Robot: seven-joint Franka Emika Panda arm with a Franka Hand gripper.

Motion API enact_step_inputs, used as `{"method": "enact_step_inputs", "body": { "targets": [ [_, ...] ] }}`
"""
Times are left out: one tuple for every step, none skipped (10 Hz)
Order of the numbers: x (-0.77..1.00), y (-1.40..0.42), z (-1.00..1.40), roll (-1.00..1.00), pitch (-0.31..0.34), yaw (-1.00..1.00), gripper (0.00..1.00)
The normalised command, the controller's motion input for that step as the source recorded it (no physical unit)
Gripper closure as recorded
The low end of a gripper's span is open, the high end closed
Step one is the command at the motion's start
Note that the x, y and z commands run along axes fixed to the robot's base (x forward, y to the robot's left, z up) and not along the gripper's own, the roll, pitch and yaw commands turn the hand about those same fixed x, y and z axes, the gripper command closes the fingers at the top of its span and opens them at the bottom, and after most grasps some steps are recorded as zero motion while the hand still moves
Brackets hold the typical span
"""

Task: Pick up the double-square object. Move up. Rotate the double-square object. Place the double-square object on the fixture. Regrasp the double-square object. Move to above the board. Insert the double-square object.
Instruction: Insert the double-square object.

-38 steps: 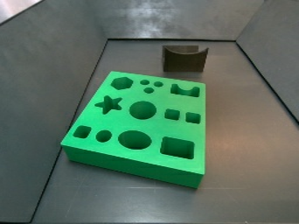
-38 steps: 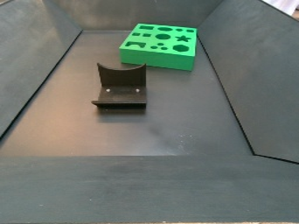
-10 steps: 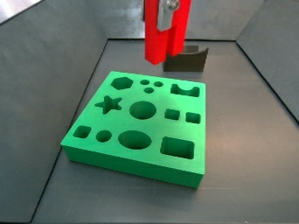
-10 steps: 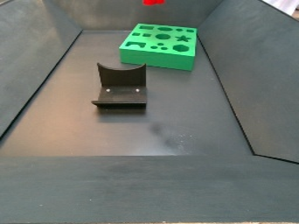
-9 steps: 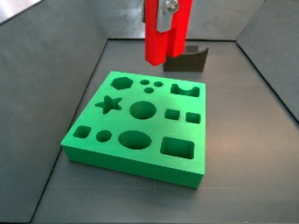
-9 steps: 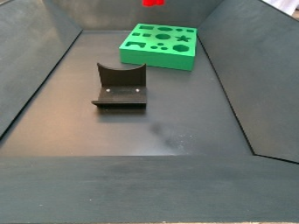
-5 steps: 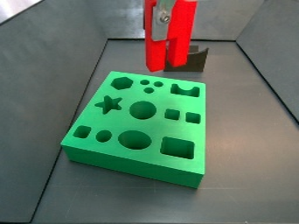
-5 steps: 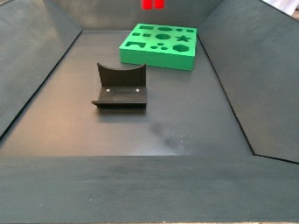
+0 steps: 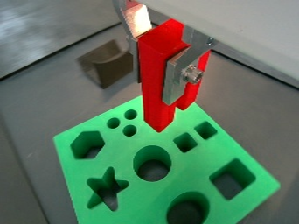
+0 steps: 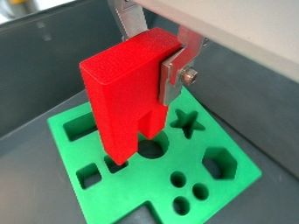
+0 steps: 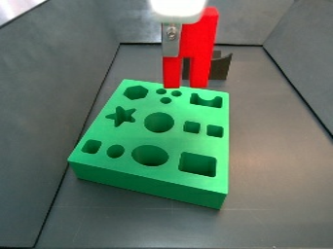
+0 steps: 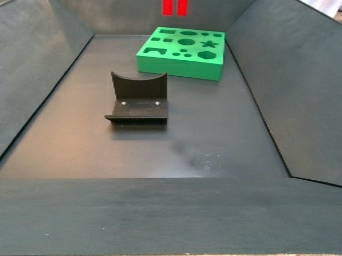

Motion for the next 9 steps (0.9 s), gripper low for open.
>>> {"method": "enact_step_inputs", "body": {
  "targets": [
    [0.00, 0.00, -0.18, -0.01, 0.000, -1.00, 1.00],
    [0.43, -0.02, -0.12, -0.03, 0.000, -0.69, 1.00],
    [0.17, 0.01, 0.00, 0.00, 0.007, -0.22, 1.00],
    [0.00, 0.00, -0.02, 0.00, 0.000, 0.00, 1.00],
    [0.12, -0.10, -0.20, 0.00, 0.000, 0.01, 1.00],
    [0.21, -0.20, -0.28, 0.04, 0.000, 0.07, 1.00],
    [0.27, -0.21, -0.27, 0.02, 0.000, 0.09, 1.00],
    [0.18, -0.16, -0.23, 0.03, 0.000, 0.06, 1.00],
    [0.25, -0.15, -0.21, 0.03, 0.000, 0.05, 1.00]
  ]
}}
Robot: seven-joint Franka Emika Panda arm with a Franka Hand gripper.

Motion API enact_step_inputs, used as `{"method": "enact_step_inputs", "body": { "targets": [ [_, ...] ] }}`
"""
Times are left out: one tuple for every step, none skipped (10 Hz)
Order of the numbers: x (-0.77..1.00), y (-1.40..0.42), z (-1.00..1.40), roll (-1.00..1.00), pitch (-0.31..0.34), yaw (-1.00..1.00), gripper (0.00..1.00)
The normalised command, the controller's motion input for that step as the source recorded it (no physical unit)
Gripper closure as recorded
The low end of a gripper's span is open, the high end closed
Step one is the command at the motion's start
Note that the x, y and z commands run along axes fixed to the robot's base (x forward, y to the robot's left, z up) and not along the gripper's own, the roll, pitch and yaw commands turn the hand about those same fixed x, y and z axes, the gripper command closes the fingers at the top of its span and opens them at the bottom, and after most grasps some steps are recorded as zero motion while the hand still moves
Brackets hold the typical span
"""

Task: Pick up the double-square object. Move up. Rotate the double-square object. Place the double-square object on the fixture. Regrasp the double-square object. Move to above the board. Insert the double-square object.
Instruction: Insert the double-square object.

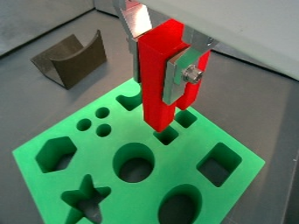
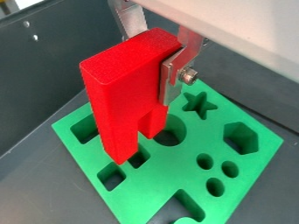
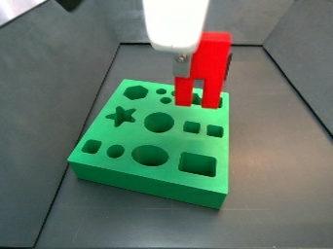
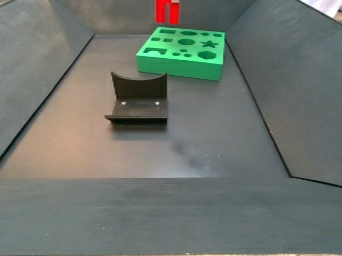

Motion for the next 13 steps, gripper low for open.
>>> {"method": "enact_step_inputs", "body": {
  "targets": [
    [0.41, -0.08, -0.22, 0.07, 0.067, 0.02, 1.00],
    [0.42, 0.00, -0.25, 0.08, 0.077, 0.00, 1.00],
    [0.34, 0.00, -0.32, 0.13, 0.100, 0.01, 1.00],
    [0.12, 0.00, -0.37, 0.13, 0.051, 0.08, 1.00],
    [-0.01, 0.00, 0.00, 0.00, 0.000, 0.04, 1.00],
    [0.00, -0.05, -0.18, 0.00, 0.000, 0.00, 1.00],
    [0.00, -0.09, -0.34, 0.03, 0.000, 0.00, 1.00],
    [0.00, -0.10, -0.40, 0.06, 0.000, 0.00, 1.00],
    [-0.01, -0.08, -0.43, 0.09, 0.000, 0.00, 1.00],
    [-0.01, -0.05, -0.44, 0.09, 0.000, 0.00, 1.00],
    [-0.10, 0.00, -0.46, 0.17, 0.037, -0.02, 1.00],
    [-0.18, 0.00, -0.58, 0.16, 0.031, -0.03, 1.00],
    [0.11, 0.01, -0.48, 0.09, 0.069, -0.06, 1.00]
  ]
}}
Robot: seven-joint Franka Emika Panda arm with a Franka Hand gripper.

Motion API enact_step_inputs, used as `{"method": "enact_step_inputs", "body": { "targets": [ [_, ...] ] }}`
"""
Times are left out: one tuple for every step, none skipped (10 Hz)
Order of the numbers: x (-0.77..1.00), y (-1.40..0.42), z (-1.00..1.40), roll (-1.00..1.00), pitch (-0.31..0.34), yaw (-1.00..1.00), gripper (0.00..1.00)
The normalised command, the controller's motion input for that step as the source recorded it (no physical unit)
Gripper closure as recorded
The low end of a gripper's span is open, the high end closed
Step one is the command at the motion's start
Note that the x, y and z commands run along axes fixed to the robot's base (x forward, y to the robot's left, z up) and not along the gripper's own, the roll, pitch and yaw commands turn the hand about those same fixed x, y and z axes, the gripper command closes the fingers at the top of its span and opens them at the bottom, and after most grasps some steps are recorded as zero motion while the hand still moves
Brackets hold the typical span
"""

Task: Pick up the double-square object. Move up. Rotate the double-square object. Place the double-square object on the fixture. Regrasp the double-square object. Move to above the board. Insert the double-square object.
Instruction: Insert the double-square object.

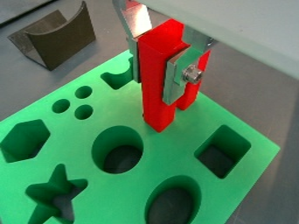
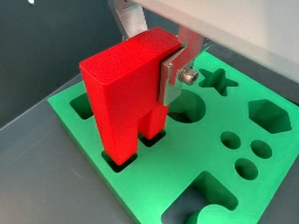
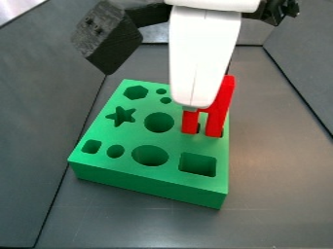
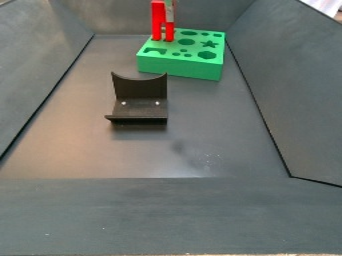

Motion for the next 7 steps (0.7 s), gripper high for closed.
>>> {"method": "enact_step_inputs", "body": {
  "targets": [
    [0.16, 0.06, -0.51, 0.08, 0.100, -0.11, 1.00],
    [0.09, 0.05, -0.50, 0.08, 0.086, -0.11, 1.00],
    [0.29, 0.04, -0.40, 0.03, 0.106, -0.15, 1.00],
    [0.29, 0.02, -0.41, 0.03, 0.094, -0.16, 1.00],
    [0.36, 0.00, -0.41, 0.02, 0.094, -0.16, 1.00],
    [0.31, 0.01, -0.45, 0.04, 0.104, -0.16, 1.00],
    [0.04, 0.01, -0.64, 0.06, 0.029, -0.04, 1.00]
  ]
}}
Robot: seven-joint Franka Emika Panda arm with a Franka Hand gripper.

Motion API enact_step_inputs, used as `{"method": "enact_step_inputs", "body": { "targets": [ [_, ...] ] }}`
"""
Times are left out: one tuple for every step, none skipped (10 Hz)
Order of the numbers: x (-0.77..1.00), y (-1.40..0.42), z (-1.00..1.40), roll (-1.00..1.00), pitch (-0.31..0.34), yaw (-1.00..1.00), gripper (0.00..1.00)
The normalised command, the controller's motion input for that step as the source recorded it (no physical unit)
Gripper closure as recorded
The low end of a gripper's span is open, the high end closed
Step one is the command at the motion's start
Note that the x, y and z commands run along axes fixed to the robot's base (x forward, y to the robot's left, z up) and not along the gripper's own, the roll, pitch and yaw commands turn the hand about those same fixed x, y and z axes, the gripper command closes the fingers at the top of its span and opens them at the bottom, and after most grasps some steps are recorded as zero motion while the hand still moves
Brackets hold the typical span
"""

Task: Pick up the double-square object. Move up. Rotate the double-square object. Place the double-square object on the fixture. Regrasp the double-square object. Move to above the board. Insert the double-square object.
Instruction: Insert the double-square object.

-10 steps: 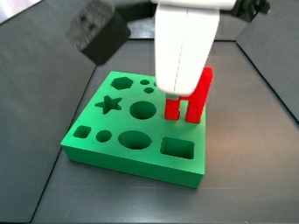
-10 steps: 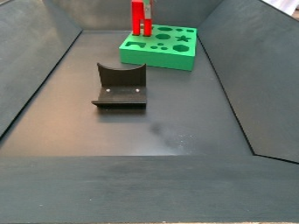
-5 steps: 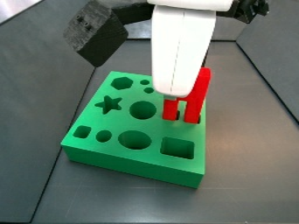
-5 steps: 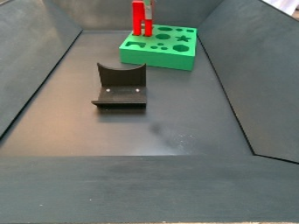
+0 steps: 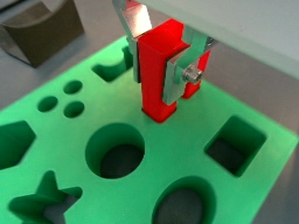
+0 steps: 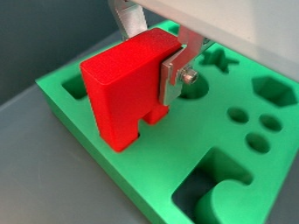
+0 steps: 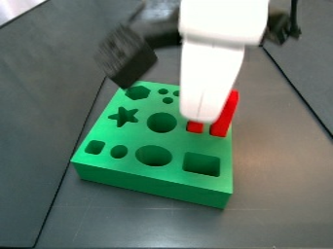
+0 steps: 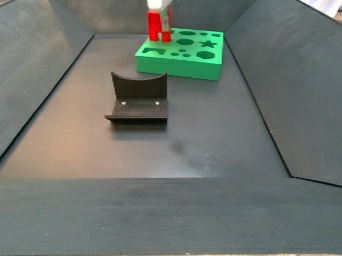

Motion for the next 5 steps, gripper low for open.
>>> {"method": "enact_step_inputs", "body": {
  "targets": [
    [0.00, 0.00, -0.75, 0.09, 0.021, 0.00, 1.00],
    [0.00, 0.01, -0.82, 0.09, 0.033, 0.00, 1.00],
    [0.00, 0.05, 0.00, -0.04, 0.000, 0.00, 1.00],
    [0.00, 0.00, 0.00, 0.02, 0.000, 0.00, 1.00],
    [0.00, 0.00, 0.00, 0.00, 0.000, 0.00, 1.00]
  ]
}}
